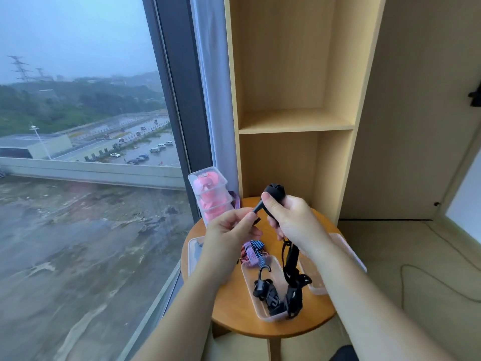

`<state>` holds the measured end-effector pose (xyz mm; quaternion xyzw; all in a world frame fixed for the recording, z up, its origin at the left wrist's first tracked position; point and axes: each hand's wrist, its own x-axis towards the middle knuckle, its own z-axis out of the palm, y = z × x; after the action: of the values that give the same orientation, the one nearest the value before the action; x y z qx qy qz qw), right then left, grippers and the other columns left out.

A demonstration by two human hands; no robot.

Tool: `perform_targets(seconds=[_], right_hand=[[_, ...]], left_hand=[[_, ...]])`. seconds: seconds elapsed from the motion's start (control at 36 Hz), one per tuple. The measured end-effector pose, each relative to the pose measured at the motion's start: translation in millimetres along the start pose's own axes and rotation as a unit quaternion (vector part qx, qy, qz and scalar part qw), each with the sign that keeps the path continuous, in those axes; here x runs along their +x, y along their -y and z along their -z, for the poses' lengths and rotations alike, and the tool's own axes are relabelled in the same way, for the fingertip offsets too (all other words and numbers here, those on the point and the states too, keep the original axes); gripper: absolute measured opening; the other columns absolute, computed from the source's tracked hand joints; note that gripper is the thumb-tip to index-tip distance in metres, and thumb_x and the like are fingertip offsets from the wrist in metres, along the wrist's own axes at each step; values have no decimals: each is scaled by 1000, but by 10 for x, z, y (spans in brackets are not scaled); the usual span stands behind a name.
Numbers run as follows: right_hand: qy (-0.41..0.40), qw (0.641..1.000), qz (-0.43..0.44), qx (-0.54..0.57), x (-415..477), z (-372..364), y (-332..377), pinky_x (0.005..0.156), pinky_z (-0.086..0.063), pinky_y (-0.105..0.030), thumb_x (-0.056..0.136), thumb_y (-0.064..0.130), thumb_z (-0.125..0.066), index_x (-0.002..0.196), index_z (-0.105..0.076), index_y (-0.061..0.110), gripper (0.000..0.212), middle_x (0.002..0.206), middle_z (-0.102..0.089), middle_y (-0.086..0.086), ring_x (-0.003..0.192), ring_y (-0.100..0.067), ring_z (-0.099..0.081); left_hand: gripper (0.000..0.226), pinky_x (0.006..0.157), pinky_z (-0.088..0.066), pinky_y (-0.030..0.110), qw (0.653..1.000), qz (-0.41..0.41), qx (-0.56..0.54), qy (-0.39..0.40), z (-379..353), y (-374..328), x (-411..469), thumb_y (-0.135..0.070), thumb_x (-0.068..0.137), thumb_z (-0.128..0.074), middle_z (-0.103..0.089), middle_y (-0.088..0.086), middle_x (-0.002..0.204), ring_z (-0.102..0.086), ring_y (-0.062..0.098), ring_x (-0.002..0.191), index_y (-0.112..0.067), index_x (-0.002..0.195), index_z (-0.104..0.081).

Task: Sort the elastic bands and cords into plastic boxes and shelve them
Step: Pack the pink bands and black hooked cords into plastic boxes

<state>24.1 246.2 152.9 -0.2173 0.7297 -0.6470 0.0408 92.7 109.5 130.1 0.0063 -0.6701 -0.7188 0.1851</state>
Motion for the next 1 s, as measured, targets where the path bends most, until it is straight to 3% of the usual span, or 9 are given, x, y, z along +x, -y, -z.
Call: perform_targets(seconds=[0.08, 0.17, 0.36, 0.44, 0.56, 0.64, 0.78, 0.92, 1.0], right_hand=[[-10, 999, 5, -39, -130, -28, 20, 54, -43, -32, 93, 50, -56, 69, -56, -2, 58, 58, -52, -12, 47, -19, -48], [-17, 998, -6, -66, -264, -45, 44, 51, -43, -23, 94, 50, -55, 62, -57, 5, 55, 48, -52, -3, 44, -15, -50], [-26, 997, -22, -67, -533, -61, 35, 44, -42, -13, 98, 36, -55, 71, -58, 2, 44, 44, -56, 6, 41, -6, -53], [-43, 998, -14, -47, -634, -84, 19, 46, -44, -16, 98, 33, -55, 70, -56, 1, 43, 47, -55, 4, 43, -11, -53], [-59, 998, -3, -23, -708, -68, 36, 48, -43, -19, 99, 30, -55, 72, -54, -7, 46, 50, -51, -2, 44, -13, -48], [-49, 999, -16, -17, -747, -58, 29, 52, -45, -24, 98, 35, -55, 76, -56, -9, 49, 57, -55, -10, 46, -17, -50], [-30, 998, -49, -21, -772, -66, 37, 50, -46, -19, 94, 47, -58, 53, -60, 8, 56, 46, -55, -11, 45, -18, -54], [-23, 996, -77, 39, -745, -109, 61, 44, -45, -17, 91, 41, -64, 67, -58, -1, 49, 43, -55, -2, 39, -16, -54], [-14, 993, -87, 81, -733, -119, 72, 47, -46, -20, 83, 44, -71, 70, -59, 8, 40, 47, -54, 2, 40, -13, -52]], left_hand=[[15, 81, -56, 33, 1000, -3, 7, 2, 31, 18, -78, -13, 90, -68, -73, 8, 106, -71, 18, 89, -20, 84, -78], [16, 88, -55, 39, 1000, 0, 25, -9, 46, 27, -156, -11, 85, -73, -75, 2, 104, -70, 21, 100, -24, 81, -79], [43, 70, -47, 7, 987, -90, 96, -90, -86, 62, -374, 8, 71, -79, -70, -8, 86, -65, -4, 87, -33, 61, -75], [42, 59, -47, 10, 989, -103, 69, -81, -118, 75, -461, 10, 73, -77, -68, -10, 78, -62, 0, 66, -28, 89, -71], [48, 58, -54, 20, 997, -34, -32, -56, -109, 86, -514, 7, 76, -77, -70, -4, 79, -68, 11, 64, -20, 113, -62], [33, 62, -55, 23, 998, -40, -33, -31, -77, 79, -538, 7, 75, -77, -72, 0, 80, -70, 15, 68, -14, 100, -70], [32, 58, -51, 18, 995, -82, 11, -54, -71, 63, -559, 10, 76, -75, -73, 0, 81, -65, 10, 62, -19, 90, -70], [45, 62, -48, 11, 980, -153, 87, -94, -128, 71, -563, 8, 80, -73, -72, -10, 73, -64, 1, 65, -37, 73, -71], [45, 64, -45, 7, 970, -184, 113, -113, -140, 99, -542, 12, 79, -72, -70, -19, 72, -63, -6, 68, -33, 73, -68]])
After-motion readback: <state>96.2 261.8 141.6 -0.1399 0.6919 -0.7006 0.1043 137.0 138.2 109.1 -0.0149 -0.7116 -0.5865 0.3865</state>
